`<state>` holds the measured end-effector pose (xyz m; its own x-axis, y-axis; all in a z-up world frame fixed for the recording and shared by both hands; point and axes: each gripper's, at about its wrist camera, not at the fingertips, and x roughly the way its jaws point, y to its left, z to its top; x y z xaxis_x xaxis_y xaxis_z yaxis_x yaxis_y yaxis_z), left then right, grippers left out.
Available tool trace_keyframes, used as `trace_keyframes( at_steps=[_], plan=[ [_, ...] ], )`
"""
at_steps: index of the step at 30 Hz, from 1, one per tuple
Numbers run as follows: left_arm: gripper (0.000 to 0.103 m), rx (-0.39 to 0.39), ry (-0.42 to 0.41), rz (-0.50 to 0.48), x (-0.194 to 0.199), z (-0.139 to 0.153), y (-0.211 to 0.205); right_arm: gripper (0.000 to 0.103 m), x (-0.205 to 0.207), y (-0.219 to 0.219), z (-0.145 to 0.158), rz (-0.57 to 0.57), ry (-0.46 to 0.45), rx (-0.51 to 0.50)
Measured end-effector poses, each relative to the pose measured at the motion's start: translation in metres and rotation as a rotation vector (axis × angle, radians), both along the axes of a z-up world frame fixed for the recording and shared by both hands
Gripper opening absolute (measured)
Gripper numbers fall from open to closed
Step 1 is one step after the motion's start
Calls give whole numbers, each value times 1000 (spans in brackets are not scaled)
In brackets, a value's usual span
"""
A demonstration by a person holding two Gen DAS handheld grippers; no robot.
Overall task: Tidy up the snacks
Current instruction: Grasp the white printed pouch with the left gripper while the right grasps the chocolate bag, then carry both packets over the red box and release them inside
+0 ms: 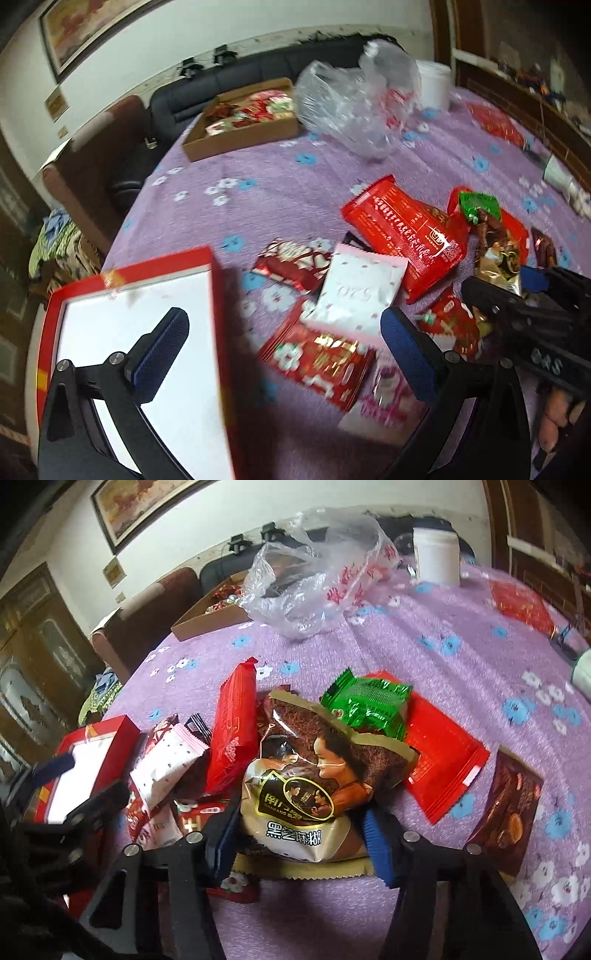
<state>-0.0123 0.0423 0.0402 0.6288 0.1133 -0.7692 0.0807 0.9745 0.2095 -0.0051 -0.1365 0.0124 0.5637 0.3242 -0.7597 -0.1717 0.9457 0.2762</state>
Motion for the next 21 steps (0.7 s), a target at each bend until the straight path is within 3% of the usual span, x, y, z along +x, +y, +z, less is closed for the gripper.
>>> trace_keyframes(
  at_steps=[10, 12, 13, 16, 21],
  plan=[
    [102, 20, 70, -77, 23, -20, -23, 59, 1, -15, -3, -12, -2, 22],
    [87, -11, 82, -99, 24, -23, -23, 59, 1, -17, -4, -17, 4, 19],
    [70, -31, 98, -101, 26, -25, -21, 59, 1, -17, -4, -20, 4, 20],
    [51, -79, 94, -86, 26, -25, -15, 59, 0, -18, -4, -28, 6, 15],
    [51, -112, 74, -103, 12, -20, -14, 59, -1, -19, -3, -31, -9, 14]
  ],
)
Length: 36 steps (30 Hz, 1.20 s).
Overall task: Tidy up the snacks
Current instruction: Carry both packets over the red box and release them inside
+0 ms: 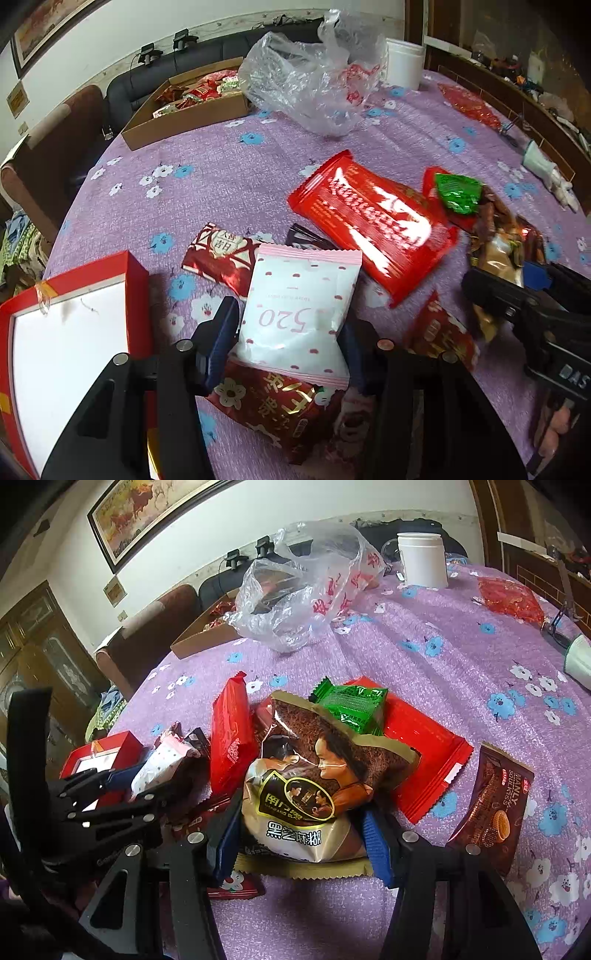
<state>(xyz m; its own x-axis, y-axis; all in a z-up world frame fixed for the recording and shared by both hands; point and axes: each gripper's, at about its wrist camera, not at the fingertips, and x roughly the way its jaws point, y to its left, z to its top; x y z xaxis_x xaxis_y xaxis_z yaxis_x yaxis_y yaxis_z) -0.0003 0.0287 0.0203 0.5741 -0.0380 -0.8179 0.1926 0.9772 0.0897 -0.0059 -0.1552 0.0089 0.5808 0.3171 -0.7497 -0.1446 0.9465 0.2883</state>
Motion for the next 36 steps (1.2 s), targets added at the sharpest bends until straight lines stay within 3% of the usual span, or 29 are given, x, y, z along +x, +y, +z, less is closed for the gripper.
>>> trace_keyframes(
  at_steps=[6, 17, 26, 36],
  plan=[
    [51, -47, -81, 12, -31, 26, 6, 58, -10, -1, 5, 15, -34, 44],
    [51, -51, -265, 133, -102, 74, 55, 58, -63, 25, 45, 123, -217, 167],
    [51, -47, -295, 313, -135, 71, 125, 58, -92, 99, 64, 275, -249, 130],
    [51, -35, -279, 432, -146, 53, 172, 58, -107, 194, 53, 459, -208, 62]
  ],
)
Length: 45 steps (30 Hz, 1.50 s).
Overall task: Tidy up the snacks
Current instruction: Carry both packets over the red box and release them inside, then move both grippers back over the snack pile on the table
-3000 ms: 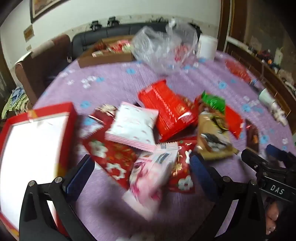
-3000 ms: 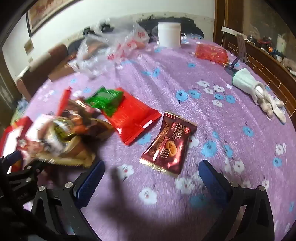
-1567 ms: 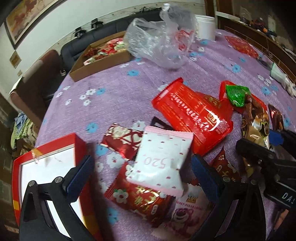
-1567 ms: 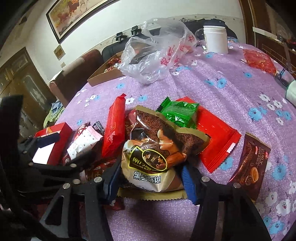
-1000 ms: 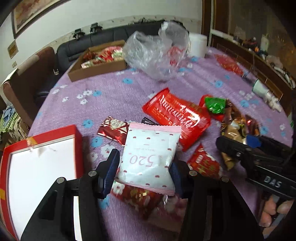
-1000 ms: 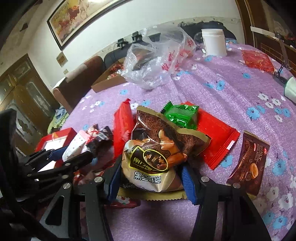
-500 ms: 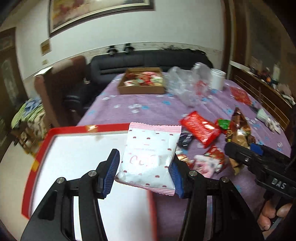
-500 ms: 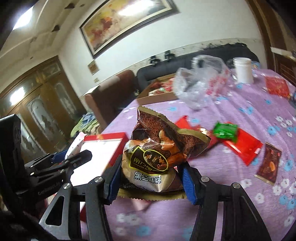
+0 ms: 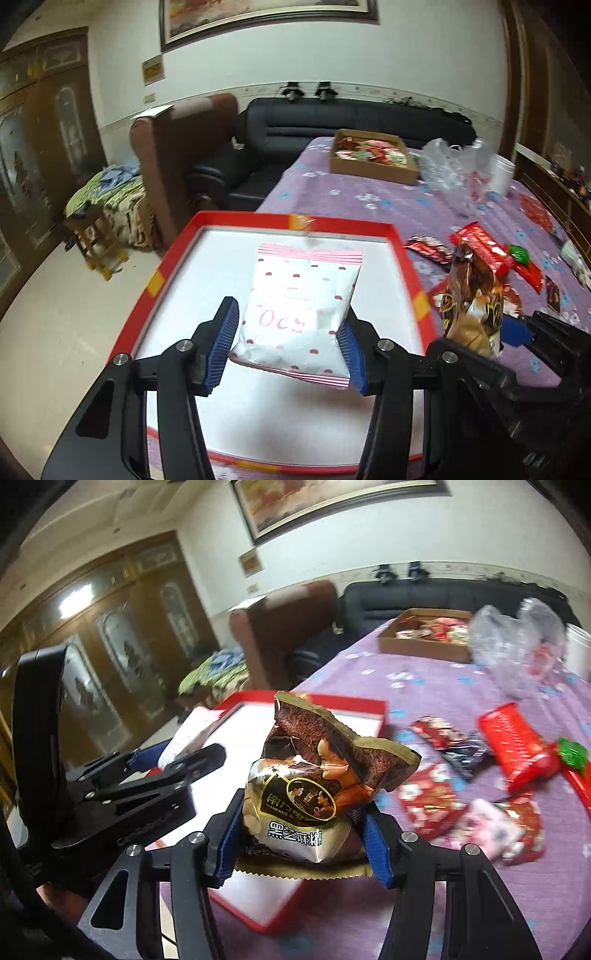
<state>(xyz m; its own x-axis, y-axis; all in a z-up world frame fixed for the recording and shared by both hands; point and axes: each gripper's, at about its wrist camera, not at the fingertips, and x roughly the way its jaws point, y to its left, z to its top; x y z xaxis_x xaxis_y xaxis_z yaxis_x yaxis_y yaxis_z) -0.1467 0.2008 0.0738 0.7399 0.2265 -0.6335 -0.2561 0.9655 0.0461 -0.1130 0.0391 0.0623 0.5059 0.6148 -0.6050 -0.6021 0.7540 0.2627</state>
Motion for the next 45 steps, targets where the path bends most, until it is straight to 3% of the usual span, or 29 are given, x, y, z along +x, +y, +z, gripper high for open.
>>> trace_keyframes(
  at_steps=[9, 24, 28, 33, 37, 45],
  plan=[
    [51, -10, 35, 61, 2, -20, 27, 58, -5, 40, -15, 52, 6, -62],
    [52, -19, 68, 72, 4, -32, 37, 60, 1, 52, -27, 46, 14, -111],
    [65, -8, 74, 90, 3, -33, 39, 61, 2, 52, -28, 39, 26, -135],
    [67, 12, 65, 115, -2, -30, 40, 61, 1, 47, -27, 33, 29, -132],
    [79, 42, 49, 135, -6, -24, 38, 61, -2, 41, -24, 25, 14, -129],
    [79, 74, 25, 132, -8, -12, 27, 66, -14, 22, -6, -9, -77, -105]
  ],
)
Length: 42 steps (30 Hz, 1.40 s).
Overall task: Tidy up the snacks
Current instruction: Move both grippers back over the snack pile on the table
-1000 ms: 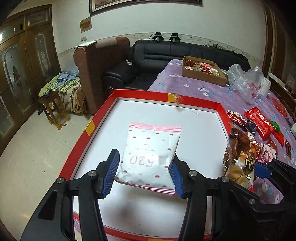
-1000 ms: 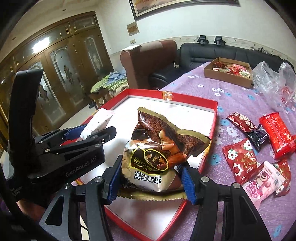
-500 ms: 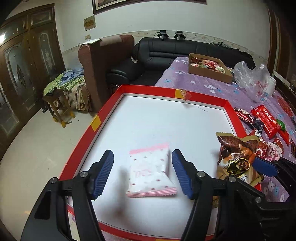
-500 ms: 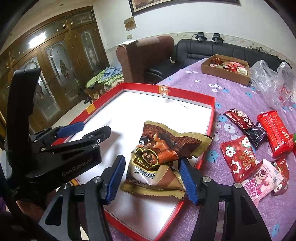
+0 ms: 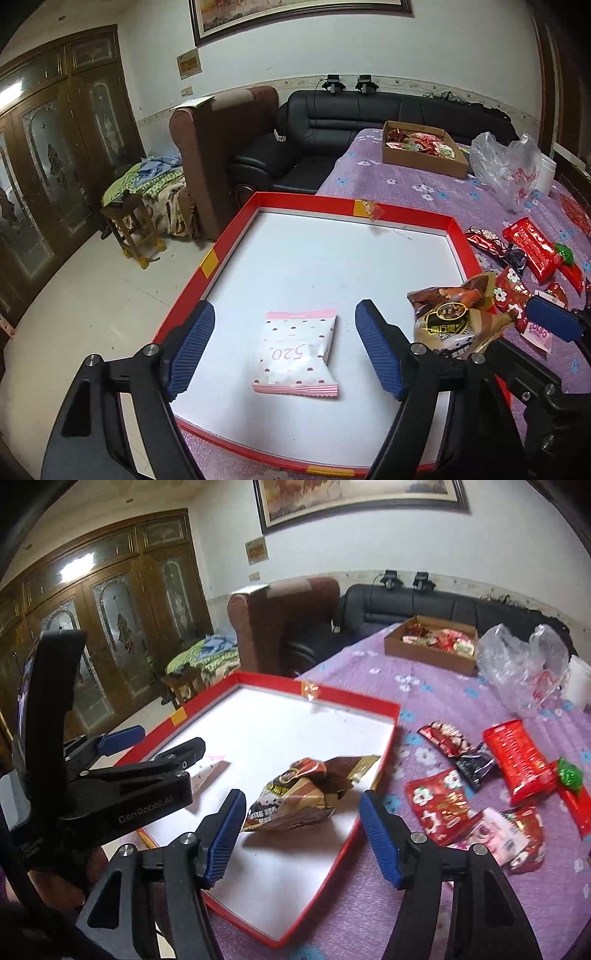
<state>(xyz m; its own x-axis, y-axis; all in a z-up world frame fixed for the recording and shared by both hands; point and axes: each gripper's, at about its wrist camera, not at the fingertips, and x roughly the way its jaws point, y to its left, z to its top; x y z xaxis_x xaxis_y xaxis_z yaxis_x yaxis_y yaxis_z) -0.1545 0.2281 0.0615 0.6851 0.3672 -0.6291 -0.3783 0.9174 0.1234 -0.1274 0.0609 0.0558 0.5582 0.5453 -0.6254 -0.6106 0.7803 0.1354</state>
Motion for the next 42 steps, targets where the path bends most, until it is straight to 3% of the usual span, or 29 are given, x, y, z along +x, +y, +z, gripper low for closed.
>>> trace_keyframes(
  at_steps=[26, 33, 42],
  plan=[
    [79, 95, -31, -71, 1, 29, -49, 69, 9, -66, 9, -104, 15, 82],
    [85, 81, -64, -204, -1, 45, -72, 73, 21, -143, 7, -283, -6, 91],
    [85, 79, 37, -441, 25, 29, -155, 75, 39, -279, -15, -582, 76, 172]
  ],
)
